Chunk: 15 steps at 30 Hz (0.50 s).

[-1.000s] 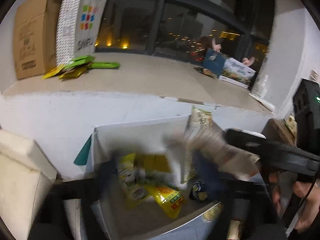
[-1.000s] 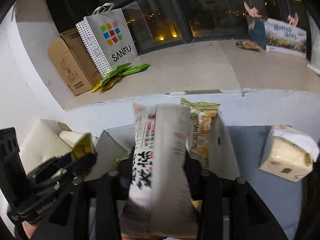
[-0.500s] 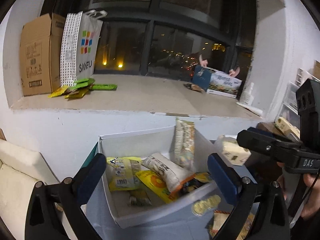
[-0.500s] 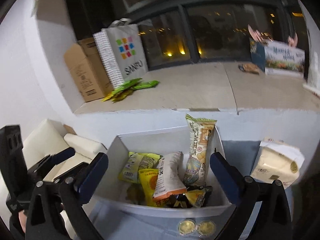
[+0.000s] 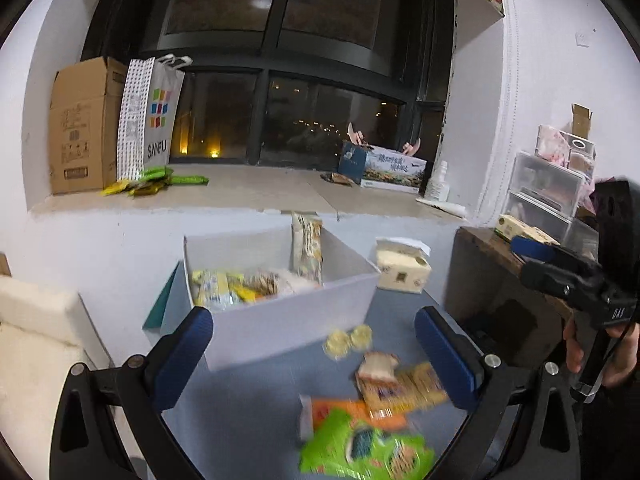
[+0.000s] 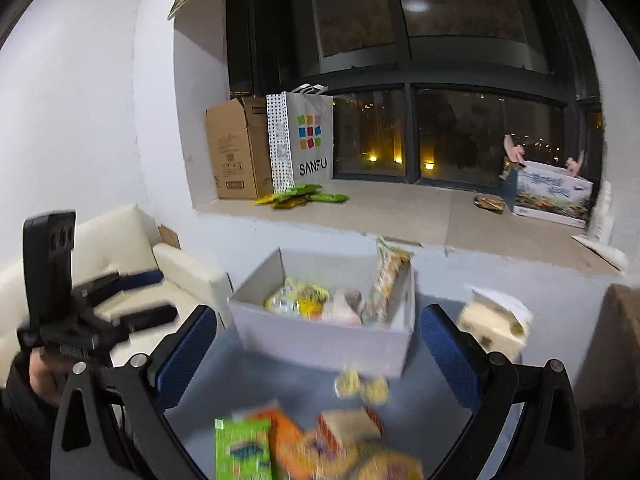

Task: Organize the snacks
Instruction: 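Move both open tools back toward the remaining snacks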

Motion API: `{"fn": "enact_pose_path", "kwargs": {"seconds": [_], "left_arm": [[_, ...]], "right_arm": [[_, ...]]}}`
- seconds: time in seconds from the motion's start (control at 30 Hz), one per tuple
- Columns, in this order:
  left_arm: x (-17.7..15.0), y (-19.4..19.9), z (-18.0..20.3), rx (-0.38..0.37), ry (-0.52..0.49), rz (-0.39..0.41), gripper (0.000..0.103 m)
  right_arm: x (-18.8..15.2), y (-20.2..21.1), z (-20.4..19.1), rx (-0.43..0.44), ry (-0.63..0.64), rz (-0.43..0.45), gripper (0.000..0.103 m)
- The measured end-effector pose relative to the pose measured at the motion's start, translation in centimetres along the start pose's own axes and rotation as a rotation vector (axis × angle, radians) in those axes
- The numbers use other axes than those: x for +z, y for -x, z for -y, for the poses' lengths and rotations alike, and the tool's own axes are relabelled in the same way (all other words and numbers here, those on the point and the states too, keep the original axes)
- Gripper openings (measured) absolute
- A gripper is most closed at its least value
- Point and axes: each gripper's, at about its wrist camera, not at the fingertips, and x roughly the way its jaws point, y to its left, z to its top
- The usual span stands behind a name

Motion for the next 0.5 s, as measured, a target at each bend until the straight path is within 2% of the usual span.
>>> {"fn": "enact_pose_path", "kwargs": {"seconds": [0.17,0.27,0.37,0.5], "left_arm": [[-2.9,1.1,-0.1,0.02,0.023,-0.041,0.103],[-3.9,0.7,-0.5,-0.003,0.06,-0.081,0.103],[-4.2,0.5,-0.3,0.002,0.063,-0.089,0.103],[-4.2,0.4,0.2,-0.01,0.057,-0.091,0.103]], "right_arm": [[-5.0,3.5,0.9,-0.053,-0.042,-0.032,0.103],[-7.9,4.2,1.7,-0.062,-0.095,-0.064,0.103],[-9.9,3.3,2.3,-0.084,-0.133,-0.12,0.103],[-10.9,1.7,2.1,-0.077,-0.139,-0.167,0.103]]}}
